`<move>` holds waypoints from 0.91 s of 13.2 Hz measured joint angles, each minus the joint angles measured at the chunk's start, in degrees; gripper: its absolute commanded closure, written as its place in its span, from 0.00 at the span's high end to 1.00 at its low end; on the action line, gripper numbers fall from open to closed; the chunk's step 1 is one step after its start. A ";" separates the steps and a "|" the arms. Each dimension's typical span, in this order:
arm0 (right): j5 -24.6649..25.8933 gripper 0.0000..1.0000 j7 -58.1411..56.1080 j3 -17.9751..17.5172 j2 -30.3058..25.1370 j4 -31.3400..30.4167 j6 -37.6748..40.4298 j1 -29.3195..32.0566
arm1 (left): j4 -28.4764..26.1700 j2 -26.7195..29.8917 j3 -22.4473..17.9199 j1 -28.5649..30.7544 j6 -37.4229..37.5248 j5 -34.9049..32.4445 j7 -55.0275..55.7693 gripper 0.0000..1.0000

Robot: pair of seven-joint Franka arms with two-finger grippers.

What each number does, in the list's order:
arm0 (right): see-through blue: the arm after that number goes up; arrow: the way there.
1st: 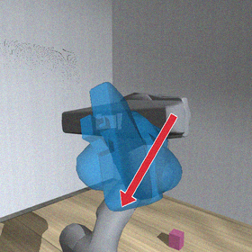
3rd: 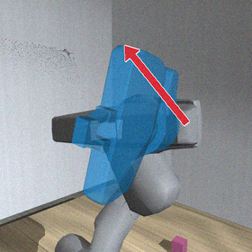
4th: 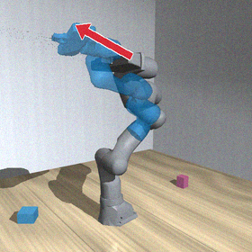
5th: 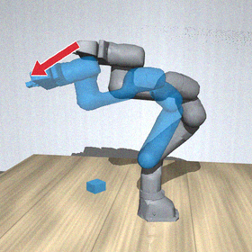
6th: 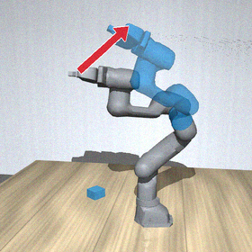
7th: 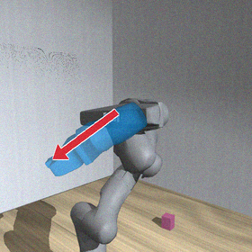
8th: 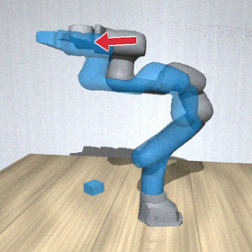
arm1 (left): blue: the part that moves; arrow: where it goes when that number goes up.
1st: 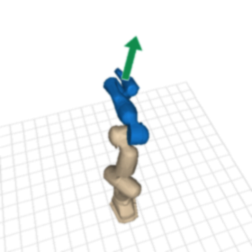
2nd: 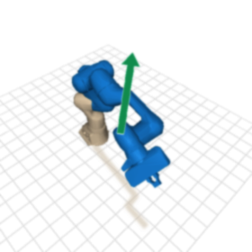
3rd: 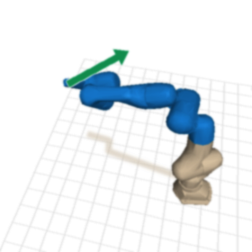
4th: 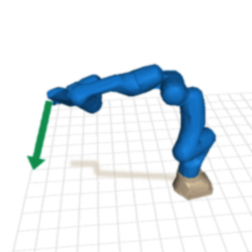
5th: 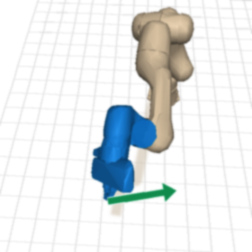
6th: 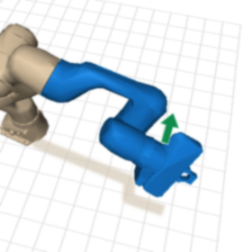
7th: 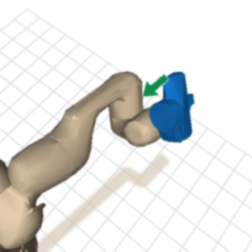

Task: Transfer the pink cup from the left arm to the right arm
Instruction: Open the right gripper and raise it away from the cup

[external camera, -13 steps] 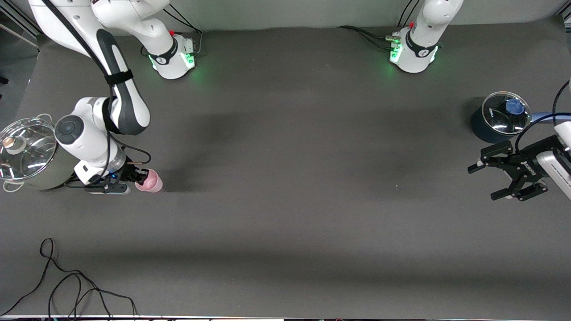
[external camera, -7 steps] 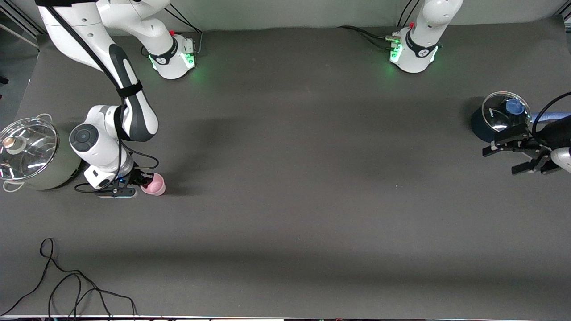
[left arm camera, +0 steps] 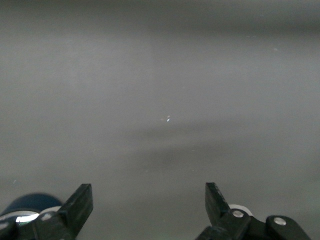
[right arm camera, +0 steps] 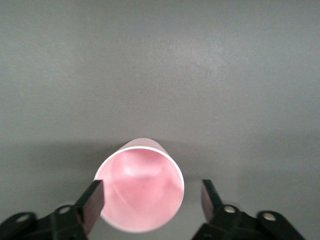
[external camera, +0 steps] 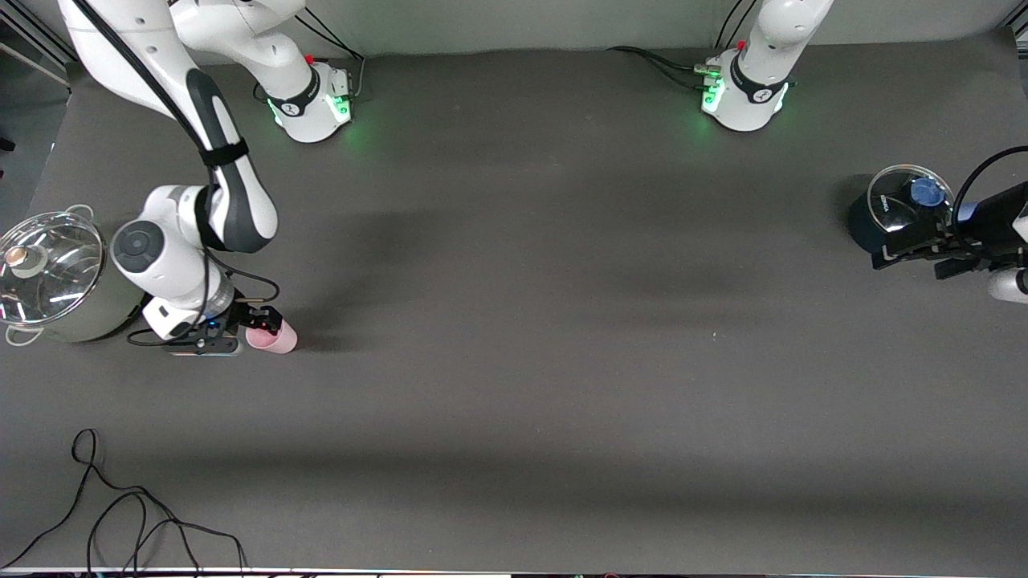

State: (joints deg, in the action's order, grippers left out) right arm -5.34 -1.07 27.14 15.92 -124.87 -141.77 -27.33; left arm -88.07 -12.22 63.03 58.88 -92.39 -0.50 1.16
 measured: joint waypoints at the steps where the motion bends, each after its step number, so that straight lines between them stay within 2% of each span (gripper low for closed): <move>1: 0.00 1.00 0.00 0.32 -2.12 1.33 3.60 0.03 | 0.00 0.46 0.01 -0.05 0.76 -0.78 1.04 1.00; 6: 0.00 1.00 0.00 3.97 -11.75 13.61 27.04 0.17 | -1.48 3.95 -0.26 -0.16 1.64 -1.91 3.35 1.00; 9: 0.01 1.00 0.00 5.24 -13.75 25.44 42.15 0.20 | -2.19 4.61 -0.74 -0.12 1.16 -2.02 6.04 1.00; 12: 0.09 1.00 0.00 6.45 -13.76 35.38 52.19 0.22 | -2.25 4.62 -1.18 -0.22 1.15 -2.02 6.57 1.00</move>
State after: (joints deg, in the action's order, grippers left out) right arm -5.25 -1.07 33.59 2.16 -89.49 -89.58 -27.11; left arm -90.32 -7.60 61.85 58.66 -91.25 -2.52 7.73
